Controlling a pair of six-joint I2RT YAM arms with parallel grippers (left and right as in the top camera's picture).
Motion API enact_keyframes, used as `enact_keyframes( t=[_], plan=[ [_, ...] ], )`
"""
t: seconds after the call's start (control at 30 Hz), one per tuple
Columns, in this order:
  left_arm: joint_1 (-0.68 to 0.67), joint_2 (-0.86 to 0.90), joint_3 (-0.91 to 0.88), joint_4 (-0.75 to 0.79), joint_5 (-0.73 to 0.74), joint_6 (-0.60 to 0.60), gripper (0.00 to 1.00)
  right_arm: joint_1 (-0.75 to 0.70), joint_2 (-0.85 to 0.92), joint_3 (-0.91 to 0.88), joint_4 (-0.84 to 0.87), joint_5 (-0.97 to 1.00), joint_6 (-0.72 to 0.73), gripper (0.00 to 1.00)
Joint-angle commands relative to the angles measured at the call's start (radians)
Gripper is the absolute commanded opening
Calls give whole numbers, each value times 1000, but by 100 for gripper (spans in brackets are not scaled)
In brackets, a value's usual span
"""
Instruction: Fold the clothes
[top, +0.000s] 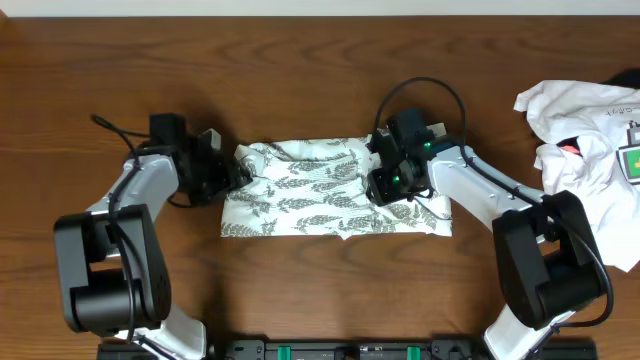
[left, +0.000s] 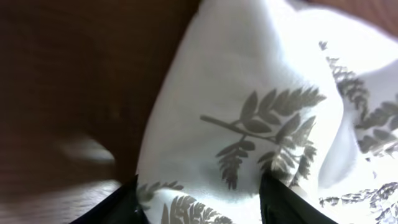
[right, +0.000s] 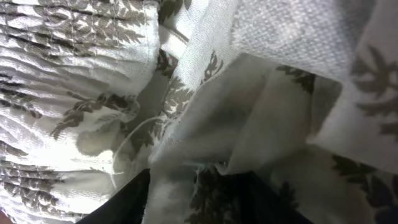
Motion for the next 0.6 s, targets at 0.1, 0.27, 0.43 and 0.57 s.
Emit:
enact_keyframes(
  t=[0.1, 0.27, 0.43, 0.57],
  plan=[
    [-27, 20, -23, -4, 10, 3, 52, 9, 9, -8, 6, -4, -13, 43],
    [-19, 19, -23, -5, -16, 3, 6, 9, 9, -8, 6, -4, -13, 43],
    [25, 16, -23, -33, -111, 2, 6, 9, 8, -8, 6, -4, -13, 45],
    [99, -3, -17, -51, -171, 0, 6, 7, -7, 3, 5, -5, -13, 48]
  ],
)
